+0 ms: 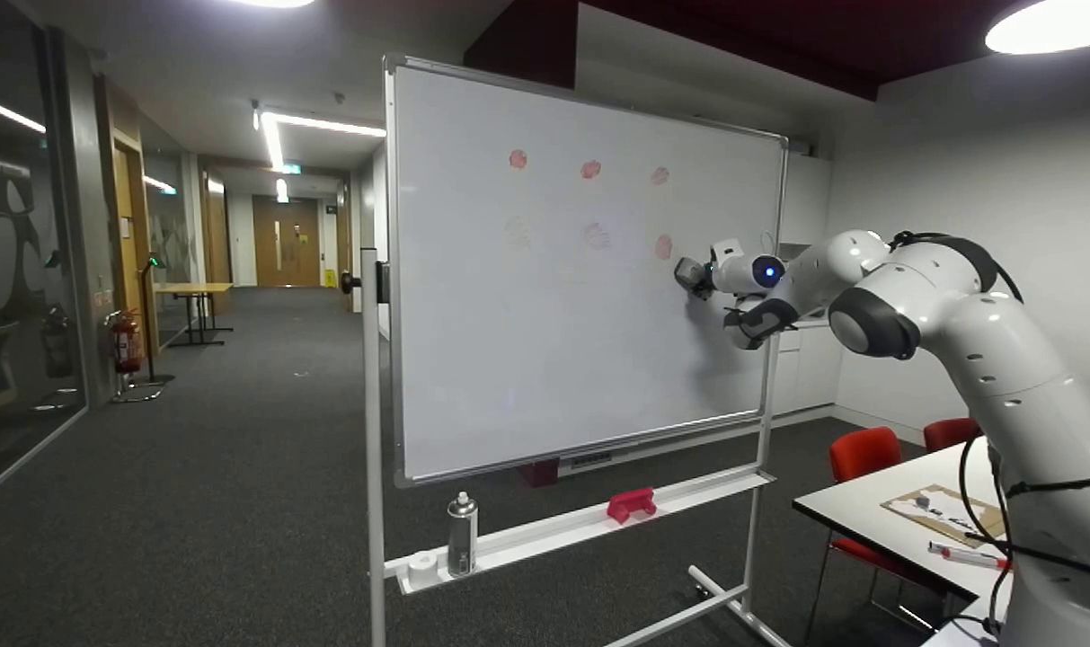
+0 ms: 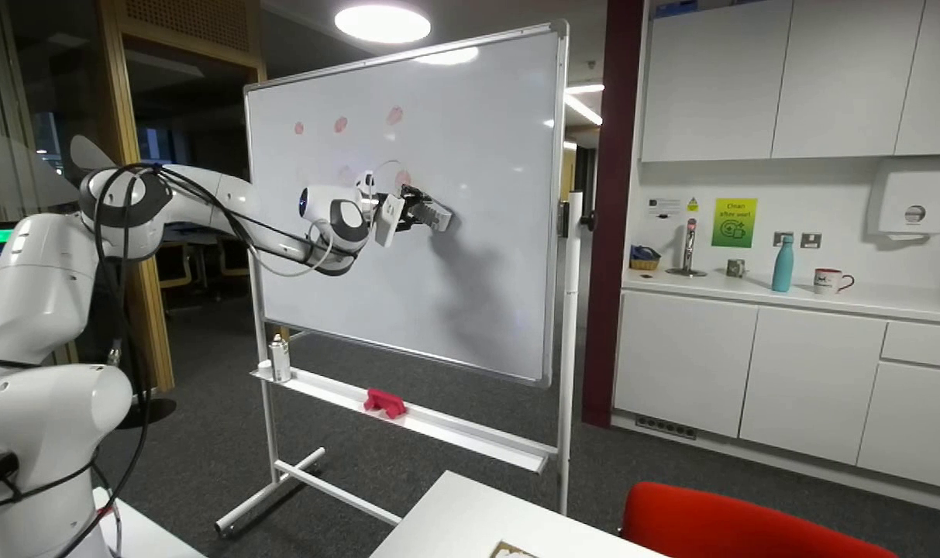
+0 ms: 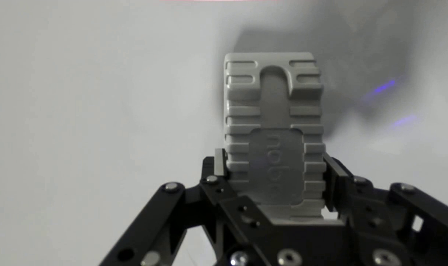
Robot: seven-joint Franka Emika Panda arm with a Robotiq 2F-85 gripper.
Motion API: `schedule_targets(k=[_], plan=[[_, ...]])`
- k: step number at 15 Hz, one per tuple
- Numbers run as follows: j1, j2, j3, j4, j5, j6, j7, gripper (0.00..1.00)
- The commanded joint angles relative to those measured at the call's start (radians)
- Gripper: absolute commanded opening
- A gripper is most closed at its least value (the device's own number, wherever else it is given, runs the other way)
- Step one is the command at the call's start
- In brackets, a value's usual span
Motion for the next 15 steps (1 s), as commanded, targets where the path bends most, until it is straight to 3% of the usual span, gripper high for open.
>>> schedule_targets(k=[1,8,15], plan=[[-0.033,0.003,0.048,0.02,-0.036,0.0,-0.025,0.35],[0.011,0.022,0.048,0.002,-0.037,0.0,-0.03,0.35],[0.116,0.026,0.02,-0.045,-0.026,0.0,-0.033,0.35]])
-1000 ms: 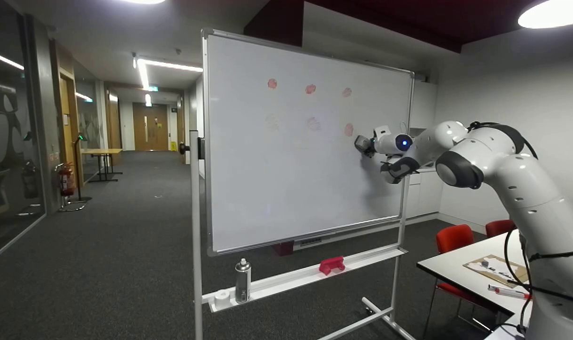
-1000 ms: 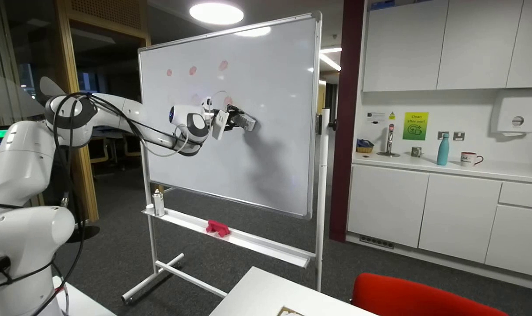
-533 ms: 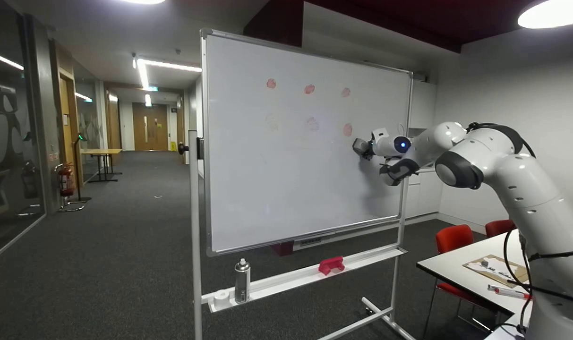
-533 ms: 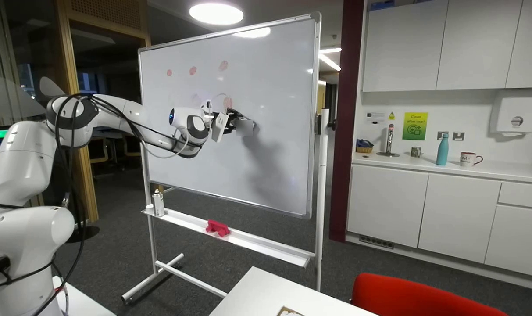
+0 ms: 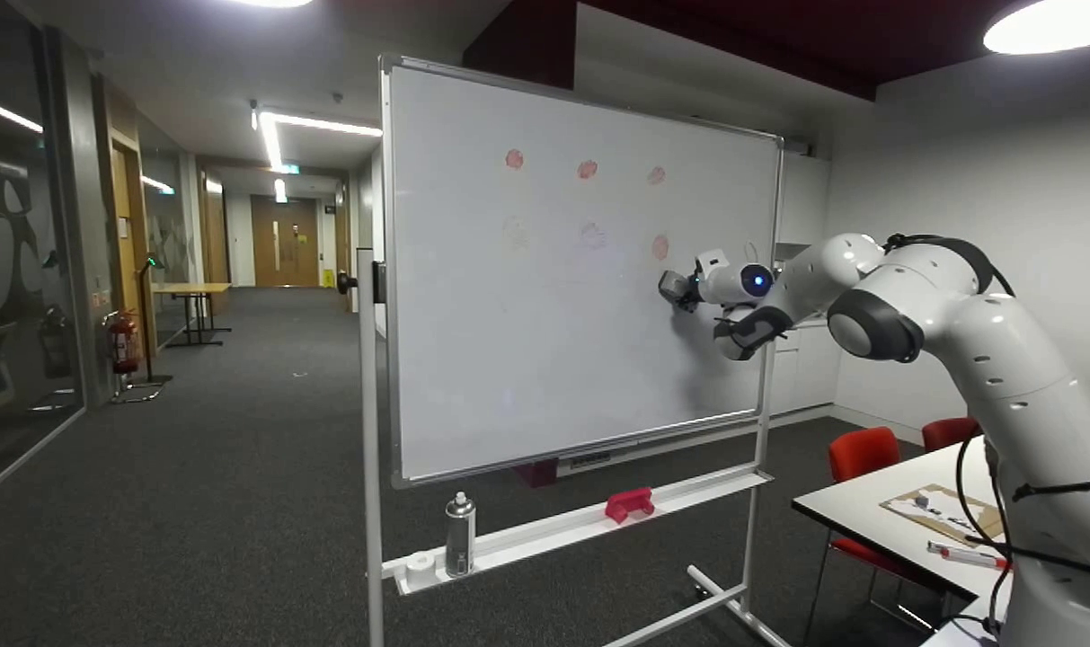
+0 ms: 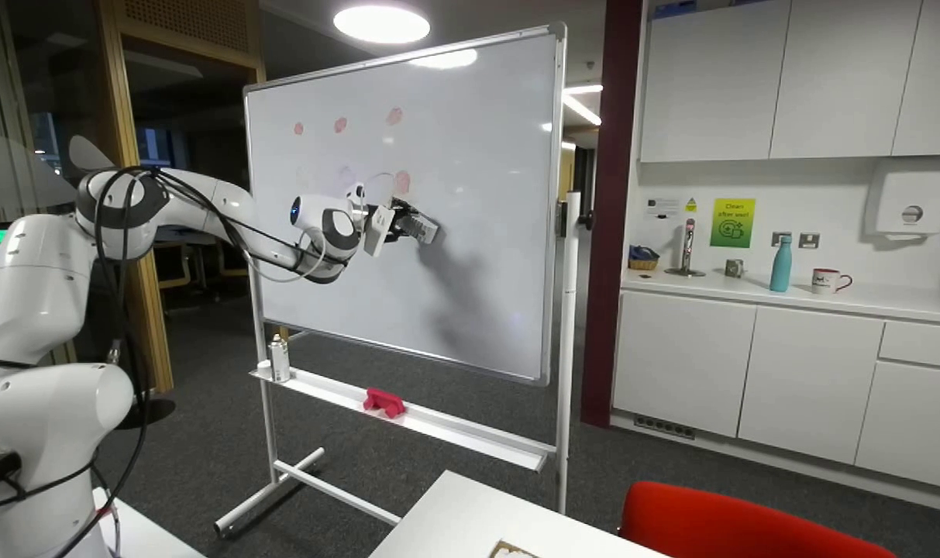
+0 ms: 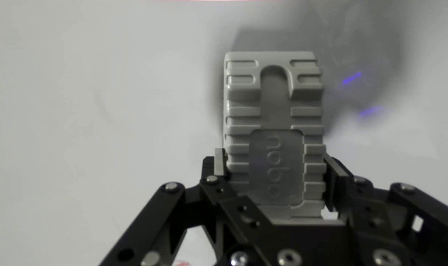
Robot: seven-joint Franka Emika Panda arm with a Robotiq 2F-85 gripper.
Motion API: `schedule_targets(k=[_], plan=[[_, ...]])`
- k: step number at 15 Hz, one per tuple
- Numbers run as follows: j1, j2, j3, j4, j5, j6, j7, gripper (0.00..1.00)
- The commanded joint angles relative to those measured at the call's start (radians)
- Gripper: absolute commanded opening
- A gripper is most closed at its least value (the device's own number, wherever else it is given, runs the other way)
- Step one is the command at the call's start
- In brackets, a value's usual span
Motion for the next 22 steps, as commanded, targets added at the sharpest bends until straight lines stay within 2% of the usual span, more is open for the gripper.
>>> schedule_targets(k=[1,7,11,17,19,22], plan=[[0.07,0.022,-0.003,-0.009,-0.006,0.0,-0.028,0.35],[0.157,0.025,-0.014,-0.051,-0.004,0.0,-0.028,0.35],[0.182,0.015,-0.003,-0.065,0.007,-0.001,-0.051,0.35],[0.252,-0.054,0.001,-0.154,0.062,-0.001,-0.007,0.35],[0.294,-0.067,-0.015,-0.194,0.081,-0.001,-0.005,0.35],[0.399,-0.117,-0.058,-0.303,0.096,-0.001,-0.016,0.35]])
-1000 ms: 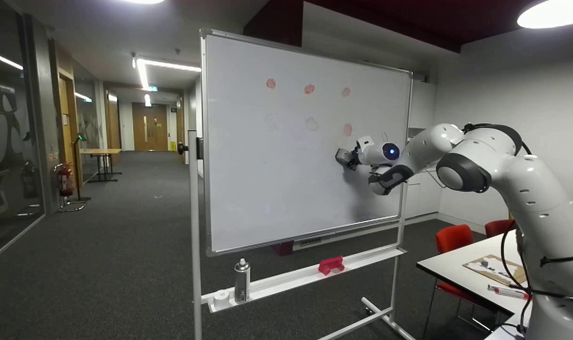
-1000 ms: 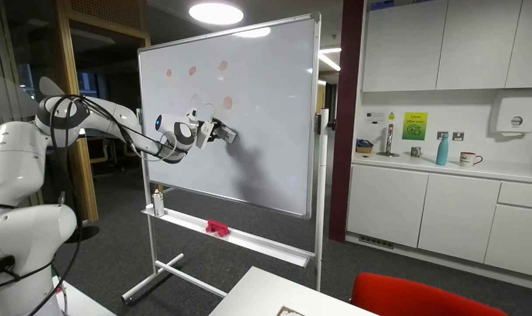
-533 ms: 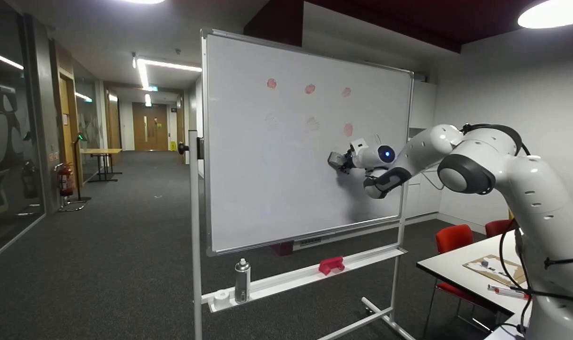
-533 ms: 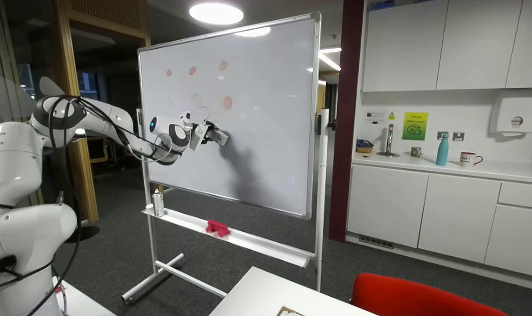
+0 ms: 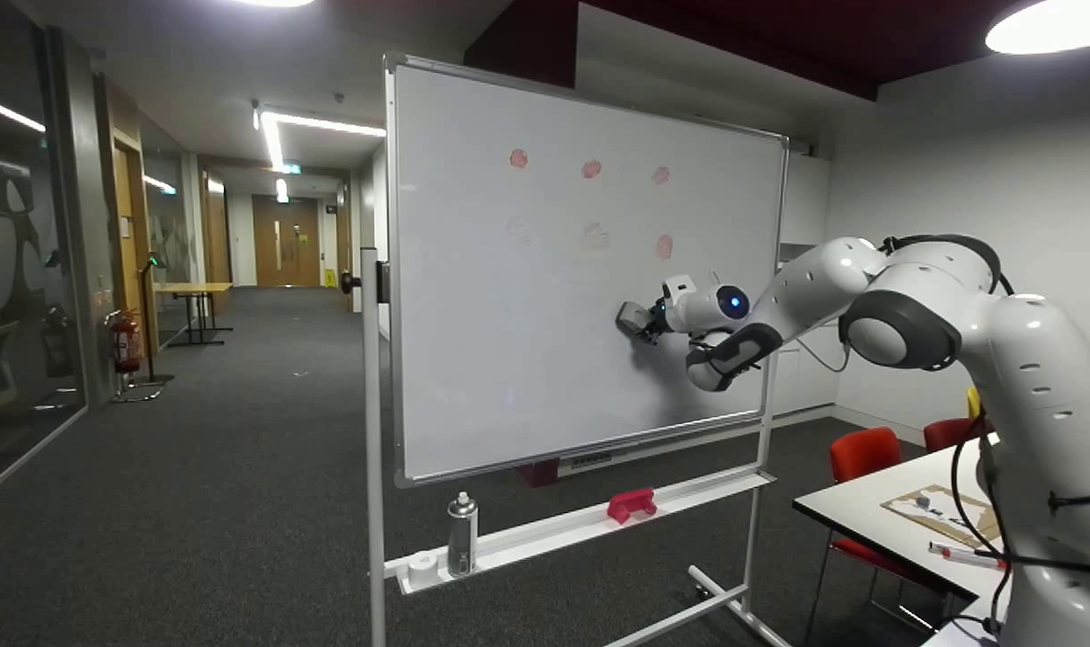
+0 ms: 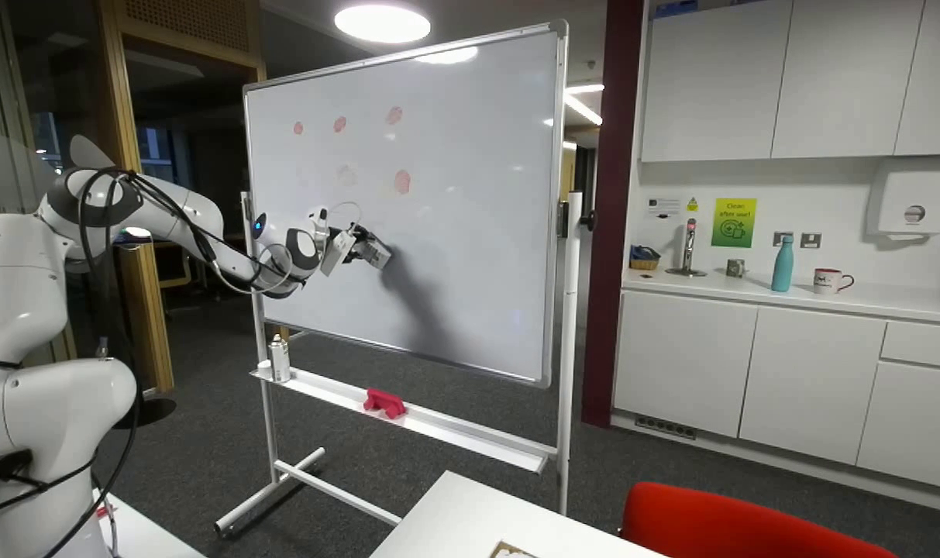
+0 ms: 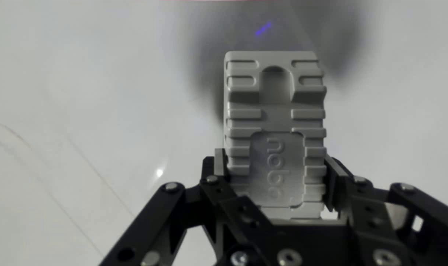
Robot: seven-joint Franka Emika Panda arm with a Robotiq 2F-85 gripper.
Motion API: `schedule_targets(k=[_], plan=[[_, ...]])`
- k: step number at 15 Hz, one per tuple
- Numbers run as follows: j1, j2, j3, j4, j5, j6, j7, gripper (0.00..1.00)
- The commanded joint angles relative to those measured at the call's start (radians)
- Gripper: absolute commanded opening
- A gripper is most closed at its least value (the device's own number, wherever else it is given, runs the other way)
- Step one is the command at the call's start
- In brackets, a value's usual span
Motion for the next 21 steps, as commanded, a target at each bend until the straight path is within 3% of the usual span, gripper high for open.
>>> schedule_targets(k=[1,10,12,17,18,19,21], plan=[[0.158,-0.113,-0.076,-0.158,0.022,0.0,-0.037,0.35],[0.75,-0.06,-0.614,-0.514,0.07,-0.056,0.022,0.35],[0.862,-0.014,-0.711,-0.554,0.112,-0.131,0.088,0.35],[1.202,-0.07,-0.999,-0.548,0.188,-0.424,0.109,0.35],[1.076,-0.062,-0.883,-0.551,0.152,-0.344,0.104,0.6],[1.135,-0.063,-0.932,-0.55,0.175,-0.39,0.099,0.6],[1.176,-0.063,-0.966,-0.55,0.191,-0.413,0.097,0.6]])
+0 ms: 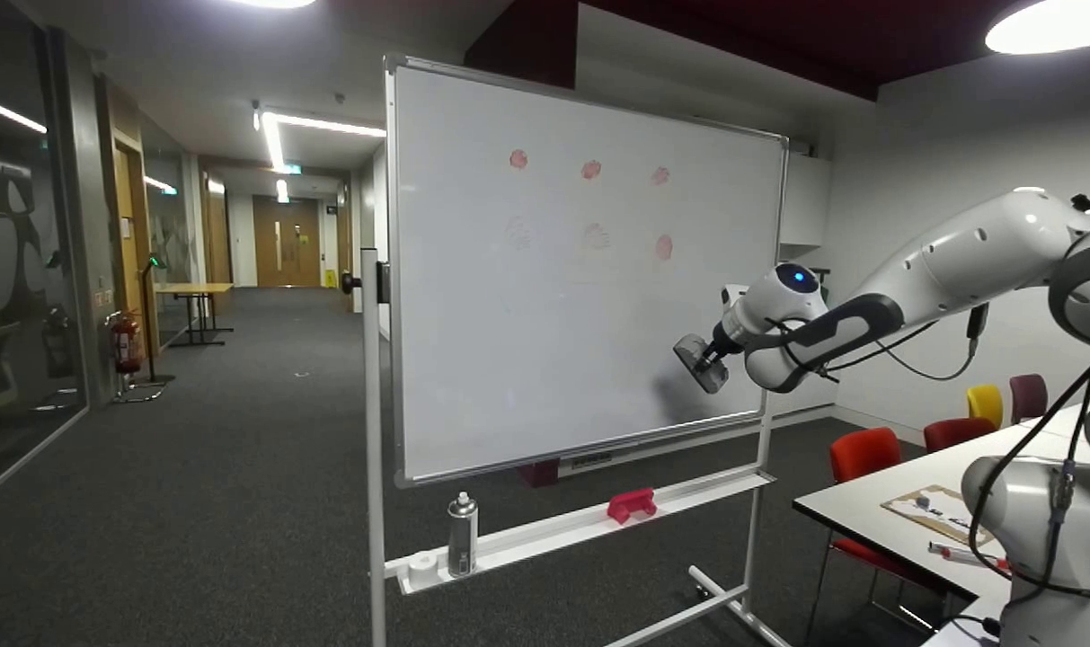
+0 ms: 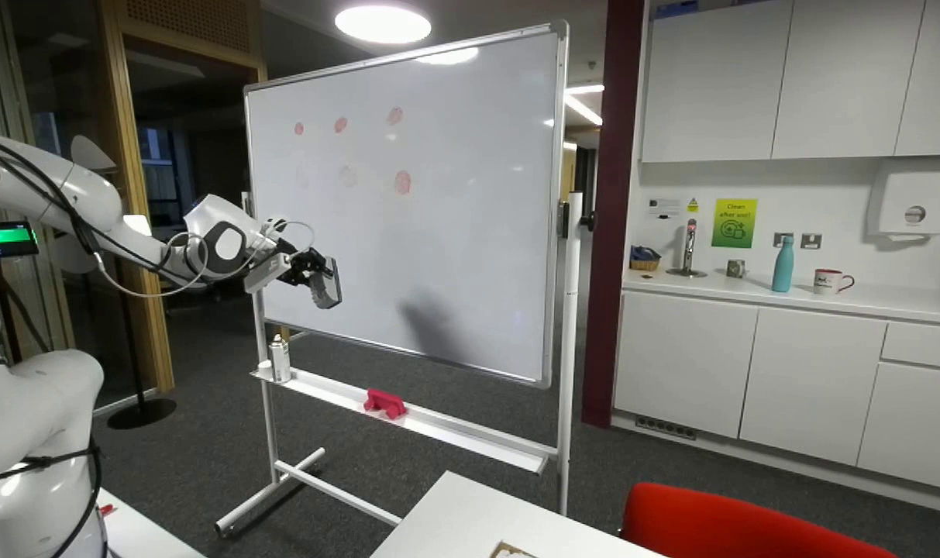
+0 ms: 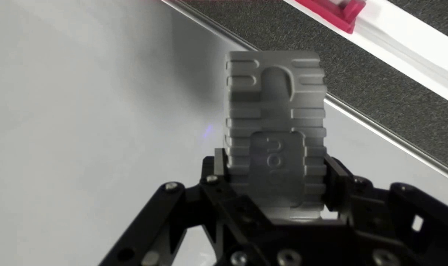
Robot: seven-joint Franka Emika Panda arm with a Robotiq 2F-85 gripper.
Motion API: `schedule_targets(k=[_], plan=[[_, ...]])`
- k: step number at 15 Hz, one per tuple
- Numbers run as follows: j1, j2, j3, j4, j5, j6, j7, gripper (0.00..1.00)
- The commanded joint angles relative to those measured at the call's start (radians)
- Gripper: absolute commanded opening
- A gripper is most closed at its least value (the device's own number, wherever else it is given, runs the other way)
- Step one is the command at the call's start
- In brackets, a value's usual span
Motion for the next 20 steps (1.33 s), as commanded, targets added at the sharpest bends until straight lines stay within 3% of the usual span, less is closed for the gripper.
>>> schedule_targets(k=[1,2,3,7,14,17,20], plan=[[-0.008,0.002,0.01,0.0,0.016,0.001,-0.009,0.6],[-0.008,0.0,0.01,0.0,0.016,0.001,-0.008,0.6],[-0.008,-0.002,0.01,0.0,0.017,0.001,-0.009,0.35],[0.0,-0.012,-0.03,-0.017,0.087,0.022,0.023,0.35],[0.047,-0.035,-0.191,-0.022,0.25,-0.035,-0.002,0.35],[0.099,-0.047,-0.309,-0.005,0.344,-0.169,-0.037,0.35],[0.104,-0.031,-0.378,0.003,0.476,-0.263,-0.081,0.35]])
